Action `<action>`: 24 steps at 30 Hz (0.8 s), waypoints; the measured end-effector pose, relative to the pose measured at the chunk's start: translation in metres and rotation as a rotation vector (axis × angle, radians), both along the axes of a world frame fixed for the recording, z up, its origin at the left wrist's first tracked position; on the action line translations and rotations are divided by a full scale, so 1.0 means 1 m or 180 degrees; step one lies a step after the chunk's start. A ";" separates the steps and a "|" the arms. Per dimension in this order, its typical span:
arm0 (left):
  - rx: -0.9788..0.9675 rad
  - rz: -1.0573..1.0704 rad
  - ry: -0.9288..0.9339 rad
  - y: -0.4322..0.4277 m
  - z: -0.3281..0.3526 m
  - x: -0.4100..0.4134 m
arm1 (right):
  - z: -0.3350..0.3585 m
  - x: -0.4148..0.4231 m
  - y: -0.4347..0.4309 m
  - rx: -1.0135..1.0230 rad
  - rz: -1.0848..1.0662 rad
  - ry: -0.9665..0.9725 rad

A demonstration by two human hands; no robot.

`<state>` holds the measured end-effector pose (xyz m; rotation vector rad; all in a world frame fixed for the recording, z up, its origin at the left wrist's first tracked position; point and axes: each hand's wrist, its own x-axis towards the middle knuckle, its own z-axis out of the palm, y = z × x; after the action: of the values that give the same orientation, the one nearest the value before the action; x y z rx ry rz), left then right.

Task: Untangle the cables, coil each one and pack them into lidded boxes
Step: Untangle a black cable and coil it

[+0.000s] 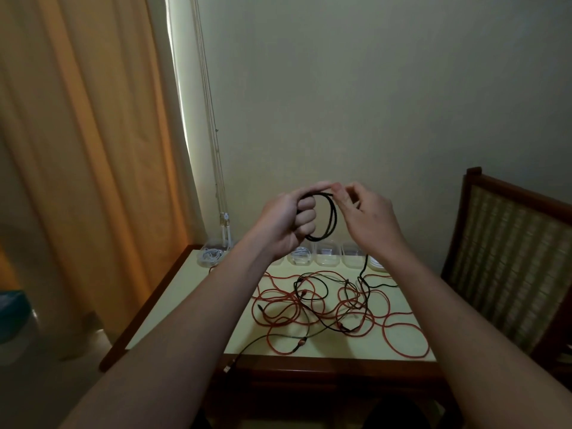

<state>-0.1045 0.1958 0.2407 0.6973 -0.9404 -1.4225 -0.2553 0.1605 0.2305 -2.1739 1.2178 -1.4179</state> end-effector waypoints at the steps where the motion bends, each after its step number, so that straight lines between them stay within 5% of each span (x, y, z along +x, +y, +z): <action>1: -0.0010 -0.0066 0.0094 0.000 0.001 0.000 | -0.001 0.002 0.002 0.0258 0.0144 -0.0035; 5: -0.0052 -0.0212 0.0304 0.001 0.001 0.000 | -0.005 0.012 0.008 0.0949 0.0805 -0.0565; 16: -0.0286 0.0015 -0.0411 -0.001 -0.008 0.003 | -0.005 0.013 0.006 0.0500 0.0666 -0.0263; 24: 0.0004 0.0239 0.0819 -0.009 0.009 0.029 | -0.007 -0.014 -0.009 0.0412 0.0358 0.0047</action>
<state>-0.0753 0.1864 0.2500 0.5298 -0.7056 -1.4074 -0.2691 0.1511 0.2234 -2.1326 1.1397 -1.2452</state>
